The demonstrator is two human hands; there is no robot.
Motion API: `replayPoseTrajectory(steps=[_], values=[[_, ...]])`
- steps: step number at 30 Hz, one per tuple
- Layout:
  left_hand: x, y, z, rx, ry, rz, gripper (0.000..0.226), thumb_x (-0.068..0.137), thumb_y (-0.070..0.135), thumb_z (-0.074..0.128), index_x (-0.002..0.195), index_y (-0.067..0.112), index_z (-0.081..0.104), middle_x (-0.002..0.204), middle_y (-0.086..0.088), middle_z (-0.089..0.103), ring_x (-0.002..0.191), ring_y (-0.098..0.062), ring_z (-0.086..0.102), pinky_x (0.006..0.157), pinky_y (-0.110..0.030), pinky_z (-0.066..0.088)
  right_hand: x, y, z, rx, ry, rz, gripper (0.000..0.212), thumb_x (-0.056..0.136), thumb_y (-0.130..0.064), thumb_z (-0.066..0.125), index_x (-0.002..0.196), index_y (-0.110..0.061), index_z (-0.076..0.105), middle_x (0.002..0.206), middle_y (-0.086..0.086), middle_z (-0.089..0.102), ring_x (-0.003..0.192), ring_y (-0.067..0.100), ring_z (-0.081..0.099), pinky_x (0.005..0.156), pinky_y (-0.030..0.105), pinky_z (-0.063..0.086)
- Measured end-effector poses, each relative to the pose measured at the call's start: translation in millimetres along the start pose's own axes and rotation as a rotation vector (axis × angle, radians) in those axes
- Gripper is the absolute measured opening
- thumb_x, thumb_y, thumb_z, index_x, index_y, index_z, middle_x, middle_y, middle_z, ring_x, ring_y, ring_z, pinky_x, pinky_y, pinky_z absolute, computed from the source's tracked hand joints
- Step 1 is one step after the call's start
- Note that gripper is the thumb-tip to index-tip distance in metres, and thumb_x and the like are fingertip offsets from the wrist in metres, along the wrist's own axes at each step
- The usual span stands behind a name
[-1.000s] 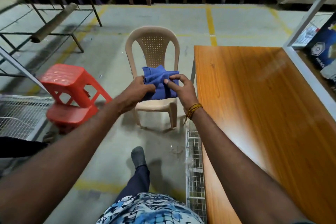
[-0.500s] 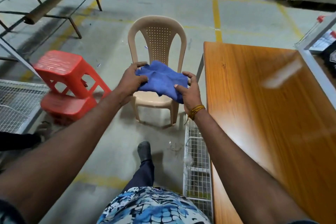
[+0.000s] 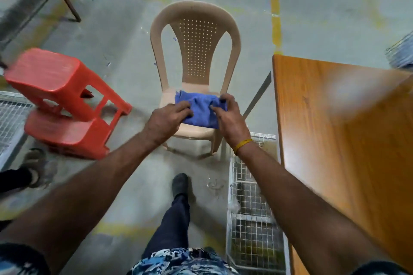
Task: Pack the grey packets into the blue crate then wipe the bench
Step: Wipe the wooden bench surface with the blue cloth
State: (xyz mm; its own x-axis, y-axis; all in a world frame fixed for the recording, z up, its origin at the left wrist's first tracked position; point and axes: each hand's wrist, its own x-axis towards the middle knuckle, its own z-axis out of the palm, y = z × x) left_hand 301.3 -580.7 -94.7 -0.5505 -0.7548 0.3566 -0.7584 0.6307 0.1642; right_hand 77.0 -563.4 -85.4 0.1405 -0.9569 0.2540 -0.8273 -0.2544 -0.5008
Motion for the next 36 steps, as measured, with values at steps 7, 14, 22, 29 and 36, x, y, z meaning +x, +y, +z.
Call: replayPoseTrajectory(steps=[7, 14, 22, 29, 36], values=[[44.3, -87.4, 110.6, -0.030, -0.239, -0.029, 0.060, 0.063, -0.005, 0.082, 0.114, 0.016, 0.058, 0.115, -0.004, 0.051, 0.072, -0.029, 0.059, 0.051, -0.033, 0.050, 72.6, 86.3, 114.5, -0.108, -0.387, 0.017, 0.037, 0.101, -0.025, 0.040, 0.138, -0.025, 0.041, 0.137, 0.001, 0.031, 0.119, 0.025, 0.043, 0.093, 0.047, 0.048], [78.7, -171.4, 241.3, -0.045, -0.411, -0.263, 0.070, 0.059, -0.014, 0.076, 0.118, 0.017, 0.057, 0.123, -0.007, 0.058, 0.081, -0.031, 0.062, 0.049, -0.033, 0.054, 148.6, 157.2, 225.6, -0.179, -0.524, 0.077, 0.053, 0.102, -0.016, 0.036, 0.154, -0.020, 0.024, 0.157, 0.007, 0.018, 0.136, 0.031, 0.032, 0.097, 0.043, 0.043], [101.6, -220.8, 347.3, -0.067, -0.614, -0.295, 0.042, 0.102, 0.007, 0.039, 0.144, 0.013, 0.044, 0.158, -0.004, 0.029, 0.129, -0.028, 0.040, 0.092, -0.037, 0.046, 179.9, 222.9, 322.3, -0.247, -0.573, 0.111, 0.046, 0.103, -0.017, 0.034, 0.149, -0.017, 0.030, 0.150, 0.009, 0.028, 0.128, 0.032, 0.040, 0.096, 0.043, 0.044], [104.0, -248.4, 398.5, -0.183, -0.778, -0.348, 0.048, 0.094, -0.002, 0.038, 0.136, 0.011, 0.056, 0.158, -0.007, 0.030, 0.134, -0.032, 0.037, 0.107, -0.041, 0.038, 184.6, 242.0, 363.0, -0.344, -0.667, 0.180, 0.035, 0.091, 0.007, 0.044, 0.124, 0.003, 0.056, 0.142, 0.024, 0.036, 0.109, 0.040, 0.052, 0.071, 0.043, 0.048], [109.9, -264.3, 408.3, 0.044, -0.836, -0.320, 0.045, 0.095, 0.009, 0.037, 0.132, 0.022, 0.059, 0.138, -0.003, 0.055, 0.135, -0.047, 0.035, 0.118, -0.044, 0.020, 181.2, 239.0, 362.9, -0.399, -0.733, 0.257, 0.041, 0.092, -0.012, 0.046, 0.133, -0.016, 0.051, 0.139, 0.014, 0.044, 0.125, 0.031, 0.045, 0.101, 0.041, 0.039]])
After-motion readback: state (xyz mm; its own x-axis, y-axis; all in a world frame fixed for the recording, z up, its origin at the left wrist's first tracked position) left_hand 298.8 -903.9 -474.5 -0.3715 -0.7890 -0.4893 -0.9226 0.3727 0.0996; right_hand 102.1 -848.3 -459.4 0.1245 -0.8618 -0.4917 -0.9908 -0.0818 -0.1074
